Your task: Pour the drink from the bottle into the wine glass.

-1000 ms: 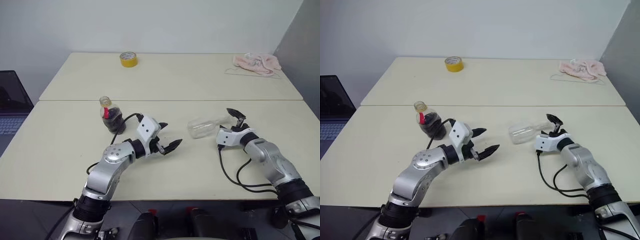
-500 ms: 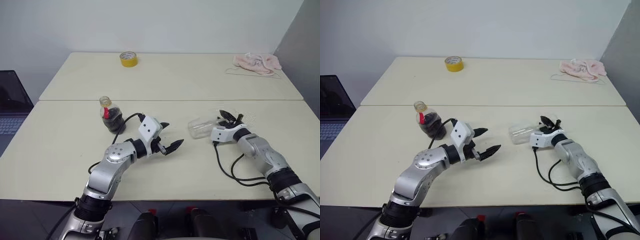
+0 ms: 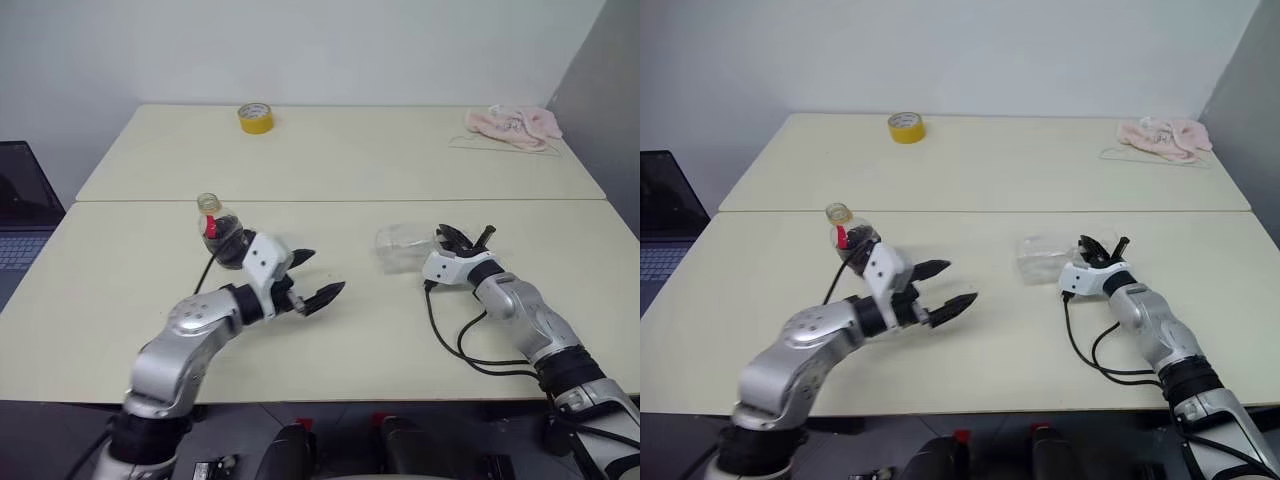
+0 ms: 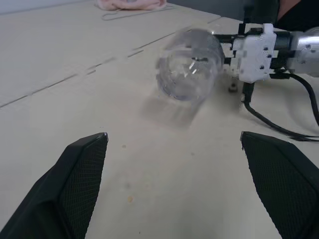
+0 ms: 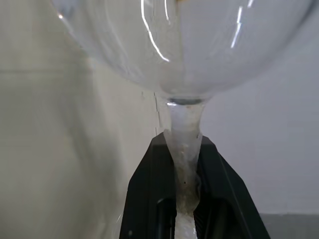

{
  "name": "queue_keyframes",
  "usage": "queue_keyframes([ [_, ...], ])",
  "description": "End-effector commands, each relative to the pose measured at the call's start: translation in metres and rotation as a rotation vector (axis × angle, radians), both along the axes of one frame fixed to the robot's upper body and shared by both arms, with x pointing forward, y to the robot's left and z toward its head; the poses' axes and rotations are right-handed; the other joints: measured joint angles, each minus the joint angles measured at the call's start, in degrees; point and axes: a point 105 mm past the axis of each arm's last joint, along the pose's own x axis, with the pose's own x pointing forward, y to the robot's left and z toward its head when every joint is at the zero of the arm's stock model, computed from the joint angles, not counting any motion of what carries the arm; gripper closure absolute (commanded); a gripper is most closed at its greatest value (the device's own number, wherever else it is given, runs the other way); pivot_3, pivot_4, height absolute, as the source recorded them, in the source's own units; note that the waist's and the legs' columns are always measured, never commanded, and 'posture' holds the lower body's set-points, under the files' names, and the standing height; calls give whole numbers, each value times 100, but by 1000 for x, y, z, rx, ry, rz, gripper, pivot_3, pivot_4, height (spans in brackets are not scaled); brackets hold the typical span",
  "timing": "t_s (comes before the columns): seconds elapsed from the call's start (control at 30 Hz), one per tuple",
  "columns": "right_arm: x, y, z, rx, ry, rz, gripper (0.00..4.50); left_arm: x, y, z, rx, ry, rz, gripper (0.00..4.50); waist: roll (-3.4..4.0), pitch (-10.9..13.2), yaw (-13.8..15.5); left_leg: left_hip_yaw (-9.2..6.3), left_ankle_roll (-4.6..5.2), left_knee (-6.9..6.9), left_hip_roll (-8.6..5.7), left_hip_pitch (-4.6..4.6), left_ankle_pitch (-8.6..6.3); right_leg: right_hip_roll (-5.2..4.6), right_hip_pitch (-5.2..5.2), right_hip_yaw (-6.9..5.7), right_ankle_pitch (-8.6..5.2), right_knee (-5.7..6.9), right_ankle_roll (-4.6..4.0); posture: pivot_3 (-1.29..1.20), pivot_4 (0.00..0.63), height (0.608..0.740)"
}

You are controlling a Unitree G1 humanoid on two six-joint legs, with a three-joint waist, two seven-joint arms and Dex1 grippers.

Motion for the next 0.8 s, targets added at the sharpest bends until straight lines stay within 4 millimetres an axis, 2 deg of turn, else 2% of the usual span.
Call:
queue_keyframes([
  [0.03,-8,28,39,267,-5,117,4373,-19,4,4,3,-4,-56,0,0,0,-5,-1,0,0,1,0,0,1,0,-1,0,0,0,0,150,740],
  [0.2,-31,80,56,604,179,376,4373,-36,14,-7,24,19,-79,0,4,2,23,-8,3,1,1,1,-2,1,3,-6,0,-2,0,0,150,740],
  [0.33,-45,114,65,784,283,537,4373,-40,21,-6,8,12,-82,0,4,3,51,-18,22,3,-1,0,-13,-1,4,-13,0,-4,-1,0,150,740],
  [0.4,-51,134,63,862,365,624,4373,-42,23,-4,-6,23,-93,0,5,3,45,-19,22,3,-1,1,-13,-2,5,-14,0,-5,-1,0,150,740],
  [0.47,-55,146,58,886,431,674,4373,-42,24,-3,-10,24,-93,0,8,5,37,-19,23,2,-1,2,-13,-2,3,-14,0,-4,-1,0,150,740],
  [0.57,-57,156,42,912,535,705,4373,-42,25,-1,-21,30,-96,0,8,4,39,-19,23,2,-2,2,-13,-2,2,-15,0,-4,-1,0,150,740],
  [0.8,-50,159,7,853,616,670,4373,-43,29,-2,-27,30,-85,0,10,6,31,-18,22,1,-2,3,-13,-1,0,-15,0,-3,-1,0,150,740],
])
